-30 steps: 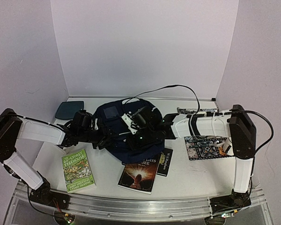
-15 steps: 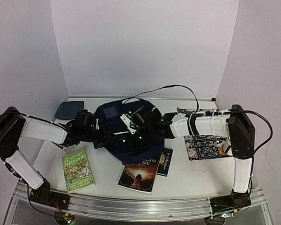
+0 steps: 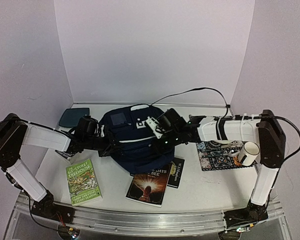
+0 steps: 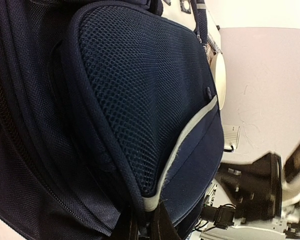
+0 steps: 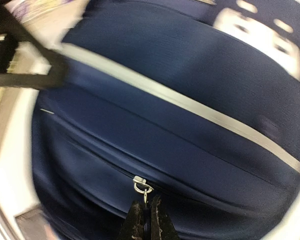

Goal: Pack the student bag
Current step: Zip the student bag into the second largest pocket of the bag, then hold the second largest pocket of the student bag.

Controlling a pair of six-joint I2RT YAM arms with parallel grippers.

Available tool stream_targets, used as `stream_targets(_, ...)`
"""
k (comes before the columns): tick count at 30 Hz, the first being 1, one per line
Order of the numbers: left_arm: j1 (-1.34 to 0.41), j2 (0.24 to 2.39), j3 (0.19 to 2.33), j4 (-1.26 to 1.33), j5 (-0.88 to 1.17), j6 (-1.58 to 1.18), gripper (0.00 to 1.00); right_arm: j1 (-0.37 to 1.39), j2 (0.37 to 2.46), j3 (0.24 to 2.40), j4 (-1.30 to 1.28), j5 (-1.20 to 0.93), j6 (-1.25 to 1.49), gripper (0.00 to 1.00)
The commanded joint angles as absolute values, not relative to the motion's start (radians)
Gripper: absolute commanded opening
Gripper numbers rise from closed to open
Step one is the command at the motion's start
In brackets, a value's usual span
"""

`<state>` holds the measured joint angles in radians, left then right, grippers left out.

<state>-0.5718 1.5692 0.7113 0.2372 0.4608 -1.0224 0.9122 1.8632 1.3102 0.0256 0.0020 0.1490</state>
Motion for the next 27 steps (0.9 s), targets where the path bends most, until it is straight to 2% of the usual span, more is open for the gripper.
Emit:
stream_targets(1, -0.490, 1.560, 0.712, 0.250, 0.485, -0.899, 0.00, 0.800, 1.746, 1.234, -0.051, 0.068, 0.132, 0.00)
stream_targets(6, -0.438, 1.578, 0.758, 0.112, 0.461, -0.771, 0.00, 0.759, 1.748, 1.253, -0.053, 0.067, 0.136, 0.00)
stream_targets(9, -0.433, 1.579, 0.822, 0.014, 0.401, -0.666, 0.02, 0.773, 1.766, 1.300, -0.064, -0.014, 0.149, 0.00)
stream_targets(10, -0.433, 1.578, 0.841, -0.016, 0.391, -0.632, 0.07, 0.785, 1.773, 1.315, -0.064, -0.023, 0.143, 0.00)
stream_targets(14, -0.438, 1.556, 0.891, -0.063, 0.374, -0.505, 0.34, 0.812, 1.797, 1.365, -0.066, -0.050, 0.135, 0.00)
stream_targets(17, -0.457, 1.526, 0.929, -0.091, 0.349, -0.419, 0.47, 0.819, 1.802, 1.387, -0.066, -0.065, 0.134, 0.00)
stream_targets(20, -0.500, 1.501, 0.960, -0.094, 0.335, -0.335, 0.53, 0.823, 1.801, 1.400, -0.066, -0.080, 0.132, 0.00)
stream_targets(27, -0.682, 1.563, 1.072, -0.083, 0.306, -0.099, 0.59, 0.831, 1.803, 1.410, -0.066, -0.100, 0.133, 0.00)
